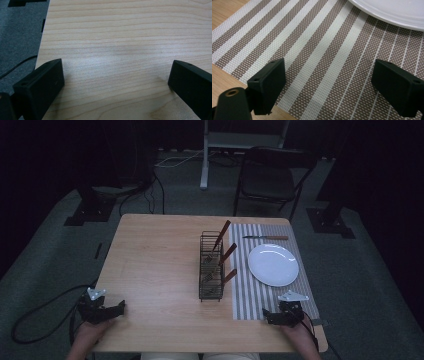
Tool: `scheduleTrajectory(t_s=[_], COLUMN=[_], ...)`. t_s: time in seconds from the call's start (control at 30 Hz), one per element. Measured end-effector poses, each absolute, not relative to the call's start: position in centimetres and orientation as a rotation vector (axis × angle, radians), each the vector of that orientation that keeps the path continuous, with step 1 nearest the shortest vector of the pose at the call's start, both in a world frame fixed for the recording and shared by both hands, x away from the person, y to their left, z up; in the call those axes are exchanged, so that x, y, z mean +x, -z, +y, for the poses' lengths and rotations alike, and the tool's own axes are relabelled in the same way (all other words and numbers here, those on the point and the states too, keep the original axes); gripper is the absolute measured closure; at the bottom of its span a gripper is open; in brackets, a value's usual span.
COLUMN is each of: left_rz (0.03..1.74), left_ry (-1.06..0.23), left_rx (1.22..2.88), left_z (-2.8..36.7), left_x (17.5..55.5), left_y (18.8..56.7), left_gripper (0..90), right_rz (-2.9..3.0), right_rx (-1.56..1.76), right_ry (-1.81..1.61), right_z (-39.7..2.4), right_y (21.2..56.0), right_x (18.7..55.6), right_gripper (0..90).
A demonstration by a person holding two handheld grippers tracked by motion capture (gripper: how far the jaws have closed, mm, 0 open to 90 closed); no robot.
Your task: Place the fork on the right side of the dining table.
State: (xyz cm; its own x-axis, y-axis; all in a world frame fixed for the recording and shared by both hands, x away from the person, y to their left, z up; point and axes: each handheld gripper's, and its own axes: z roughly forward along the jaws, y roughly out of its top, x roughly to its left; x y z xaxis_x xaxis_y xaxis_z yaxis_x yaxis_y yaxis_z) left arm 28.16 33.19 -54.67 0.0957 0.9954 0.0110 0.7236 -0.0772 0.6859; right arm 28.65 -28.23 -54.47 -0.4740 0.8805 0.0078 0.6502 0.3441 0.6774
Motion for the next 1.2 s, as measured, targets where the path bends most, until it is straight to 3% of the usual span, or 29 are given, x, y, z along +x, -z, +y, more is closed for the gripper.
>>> scheduleTrajectory(t_s=[1.2], left_rz=[1.677], left_ry=[-0.676], left_rx=[1.862], left_z=[33.2], left_x=[28.2], left_y=[54.7], left_gripper=[0.8], right_rz=[2.345], right_rx=[1.228], right_ry=[-1.117], right_z=[-25.4], right_y=[50.2], right_x=[29.8], right_gripper=[21.7])
